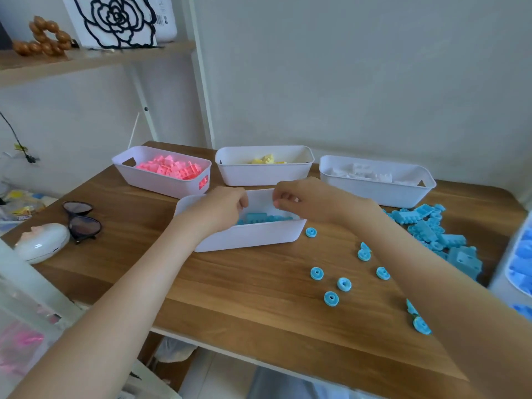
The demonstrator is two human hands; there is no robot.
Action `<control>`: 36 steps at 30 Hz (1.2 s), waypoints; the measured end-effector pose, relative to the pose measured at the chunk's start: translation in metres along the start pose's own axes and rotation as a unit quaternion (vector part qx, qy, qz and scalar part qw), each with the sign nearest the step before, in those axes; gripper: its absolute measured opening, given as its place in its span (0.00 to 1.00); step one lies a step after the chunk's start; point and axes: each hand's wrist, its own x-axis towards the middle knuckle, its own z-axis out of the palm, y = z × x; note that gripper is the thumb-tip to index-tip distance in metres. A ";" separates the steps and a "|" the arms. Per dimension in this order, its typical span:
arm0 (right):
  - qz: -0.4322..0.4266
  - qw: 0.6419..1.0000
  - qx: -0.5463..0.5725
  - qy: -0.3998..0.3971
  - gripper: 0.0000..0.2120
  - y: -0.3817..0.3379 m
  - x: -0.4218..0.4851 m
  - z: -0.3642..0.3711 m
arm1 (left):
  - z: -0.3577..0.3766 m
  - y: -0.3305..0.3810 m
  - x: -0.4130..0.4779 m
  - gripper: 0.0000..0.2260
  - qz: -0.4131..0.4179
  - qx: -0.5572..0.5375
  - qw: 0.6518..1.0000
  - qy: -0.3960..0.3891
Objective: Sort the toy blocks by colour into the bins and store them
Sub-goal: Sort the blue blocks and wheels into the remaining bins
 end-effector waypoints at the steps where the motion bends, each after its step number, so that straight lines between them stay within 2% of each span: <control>1: 0.006 1.000 0.020 0.012 0.11 0.004 -0.013 -0.004 | 0.004 0.013 -0.003 0.11 0.016 0.002 0.998 0.053; 3: 0.015 0.999 0.038 0.023 0.11 0.013 -0.035 -0.006 | 0.018 0.041 -0.015 0.12 0.071 0.002 0.986 0.149; 5: 0.021 0.998 0.036 0.040 0.12 0.022 -0.053 -0.004 | 0.036 0.071 -0.029 0.16 0.152 -0.033 0.969 0.193; 7: 0.023 0.997 0.040 0.062 0.15 0.033 -0.070 -0.001 | 0.054 0.094 -0.040 0.21 0.200 -0.077 0.961 0.173; 9: 0.019 0.995 0.054 0.080 0.17 0.041 -0.086 0.001 | 0.069 0.106 -0.046 0.26 0.206 -0.111 0.962 0.141; 12: 0.055 0.990 0.068 0.108 0.21 0.052 -0.113 0.007 | 0.082 0.112 -0.056 0.29 0.247 -0.121 0.952 0.136; 15: 0.110 0.983 0.091 0.116 0.24 0.063 -0.151 0.020 | 0.097 0.114 -0.062 0.31 0.308 -0.053 0.944 0.104; 18: 0.153 0.982 0.079 0.083 0.29 0.074 -0.185 0.039 | 0.113 0.111 -0.058 0.33 0.293 0.059 0.953 0.045; 21: 0.148 0.986 0.034 0.064 0.32 0.079 -0.199 0.057 | 0.121 0.106 -0.052 0.30 0.275 0.087 0.957 0.032; 24: 0.106 0.988 -0.018 0.111 0.28 0.086 -0.197 0.071 | 0.123 0.108 -0.049 0.22 0.284 0.081 0.954 0.048; 29: 0.099 0.974 -0.085 0.185 0.20 0.096 -0.177 0.078 | 0.125 0.111 -0.043 0.09 0.319 0.033 0.946 0.044; 33: 0.121 0.957 -0.127 0.232 0.14 0.098 -0.154 0.080 | 0.124 0.116 -0.033 0.08 0.316 0.002 0.949 0.023; 36: 0.119 0.944 -0.154 0.267 0.09 0.096 -0.135 0.079 | 0.123 0.124 -0.026 0.08 0.308 0.007 0.950 0.046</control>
